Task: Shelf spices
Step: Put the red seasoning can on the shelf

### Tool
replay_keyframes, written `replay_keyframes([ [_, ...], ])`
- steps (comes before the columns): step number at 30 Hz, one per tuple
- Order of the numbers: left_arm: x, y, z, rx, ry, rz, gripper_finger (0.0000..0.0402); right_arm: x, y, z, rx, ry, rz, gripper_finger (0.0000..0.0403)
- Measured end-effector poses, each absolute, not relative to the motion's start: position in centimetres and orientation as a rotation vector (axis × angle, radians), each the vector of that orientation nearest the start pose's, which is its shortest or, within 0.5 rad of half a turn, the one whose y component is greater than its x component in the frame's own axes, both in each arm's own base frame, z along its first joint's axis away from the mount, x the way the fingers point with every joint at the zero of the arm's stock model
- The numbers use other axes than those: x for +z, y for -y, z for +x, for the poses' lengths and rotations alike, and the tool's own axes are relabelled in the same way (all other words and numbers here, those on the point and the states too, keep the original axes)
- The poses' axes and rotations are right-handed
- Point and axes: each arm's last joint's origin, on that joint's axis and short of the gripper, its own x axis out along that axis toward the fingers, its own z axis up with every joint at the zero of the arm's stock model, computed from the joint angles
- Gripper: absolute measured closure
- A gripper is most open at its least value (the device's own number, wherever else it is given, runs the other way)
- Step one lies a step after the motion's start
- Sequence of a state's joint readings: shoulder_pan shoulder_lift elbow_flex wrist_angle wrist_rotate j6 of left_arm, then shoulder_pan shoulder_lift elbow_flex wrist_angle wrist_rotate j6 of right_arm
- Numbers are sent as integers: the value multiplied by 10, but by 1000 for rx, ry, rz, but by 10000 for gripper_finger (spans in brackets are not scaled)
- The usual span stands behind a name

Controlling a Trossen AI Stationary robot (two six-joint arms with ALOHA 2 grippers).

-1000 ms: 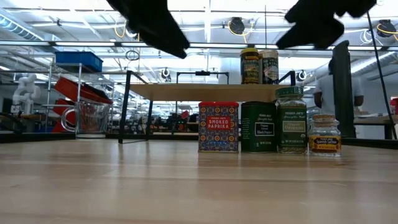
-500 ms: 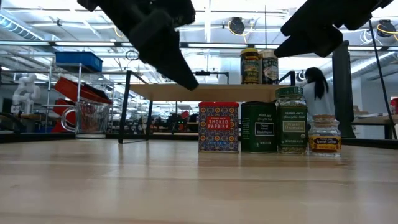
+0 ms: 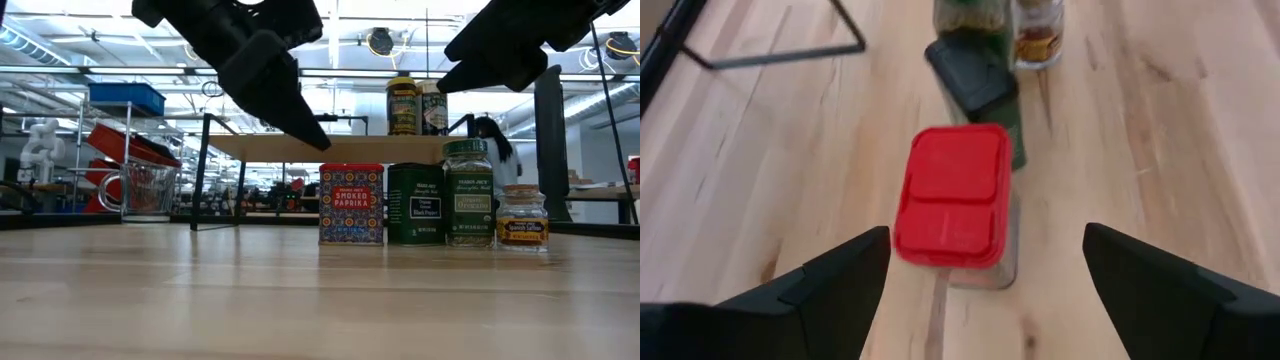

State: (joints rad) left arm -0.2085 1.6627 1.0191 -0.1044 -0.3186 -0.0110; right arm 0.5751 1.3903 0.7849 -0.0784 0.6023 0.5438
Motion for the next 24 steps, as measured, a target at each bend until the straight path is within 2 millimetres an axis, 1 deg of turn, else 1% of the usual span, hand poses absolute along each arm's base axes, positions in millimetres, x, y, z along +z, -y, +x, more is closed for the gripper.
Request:
replay_keyframes([
  [7, 203, 54, 344, 76, -710, 172, 61, 215, -139, 243, -181, -536, 177, 147],
  [11, 194, 48, 350, 50, -723, 142, 61, 215, -139, 243, -186, -535, 202, 147],
  [17, 177, 47, 360, 78, -715, 145, 61, 215, -144, 240, -165, -538, 207, 147],
  [24, 169, 45, 363, 104, -723, 152, 61, 215, -147, 238, -159, -537, 203, 147],
])
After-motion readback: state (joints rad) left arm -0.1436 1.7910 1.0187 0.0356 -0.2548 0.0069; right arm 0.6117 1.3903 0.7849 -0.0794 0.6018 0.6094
